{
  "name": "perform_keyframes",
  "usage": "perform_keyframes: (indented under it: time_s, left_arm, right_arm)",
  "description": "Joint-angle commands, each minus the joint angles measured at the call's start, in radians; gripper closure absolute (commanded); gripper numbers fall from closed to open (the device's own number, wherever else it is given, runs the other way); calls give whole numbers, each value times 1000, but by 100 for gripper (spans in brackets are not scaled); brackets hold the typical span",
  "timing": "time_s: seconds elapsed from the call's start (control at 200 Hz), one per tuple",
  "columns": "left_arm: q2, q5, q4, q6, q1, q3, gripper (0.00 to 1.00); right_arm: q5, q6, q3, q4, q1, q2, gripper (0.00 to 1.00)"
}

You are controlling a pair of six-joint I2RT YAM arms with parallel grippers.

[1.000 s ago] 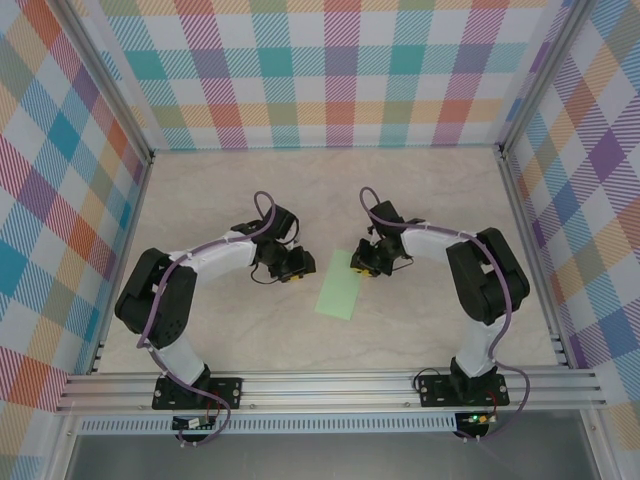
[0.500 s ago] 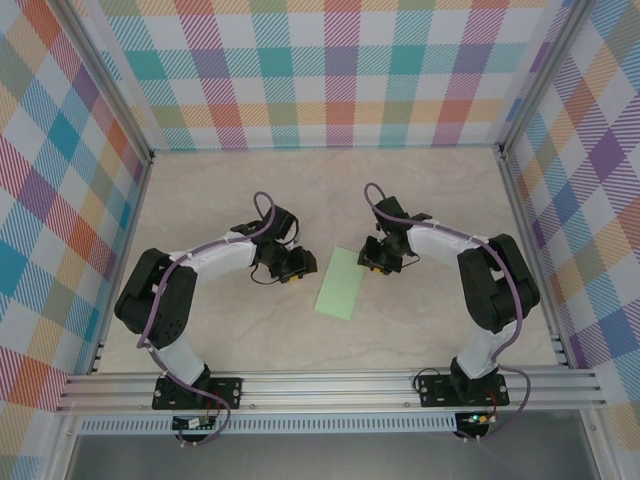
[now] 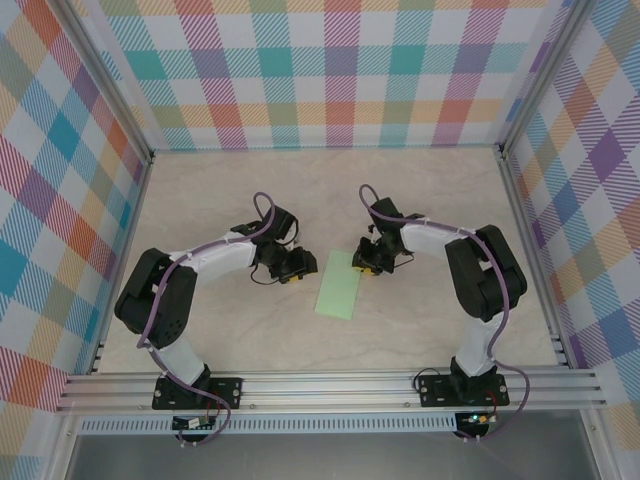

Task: Fold a paper plane with a square sheet of paper (pick it up from the middle)
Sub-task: Pick up the paper from the center of the table.

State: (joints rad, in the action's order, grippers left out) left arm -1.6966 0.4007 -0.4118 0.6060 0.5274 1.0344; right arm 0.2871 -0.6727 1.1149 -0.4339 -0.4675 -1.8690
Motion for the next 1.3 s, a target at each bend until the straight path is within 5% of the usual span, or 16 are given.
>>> perform_keyframes:
  time_s: [0.0, 0.365, 0.705, 1.295]
  left_arm:
    - [25, 43, 23, 9, -10, -11, 55]
    - [-19, 133, 110, 52, -23, -25, 51]
    - [3, 124, 111, 60, -41, -37, 50]
    - [165, 29, 48, 86, -125, -95, 49]
  right_arm:
    - [58, 26, 38, 21, -10, -18, 79]
    - [56, 105, 62, -11, -7, 19, 71]
    - [238, 96, 35, 115, -3, 30, 88]
    - [427, -43, -30, 311, -5, 141, 93]
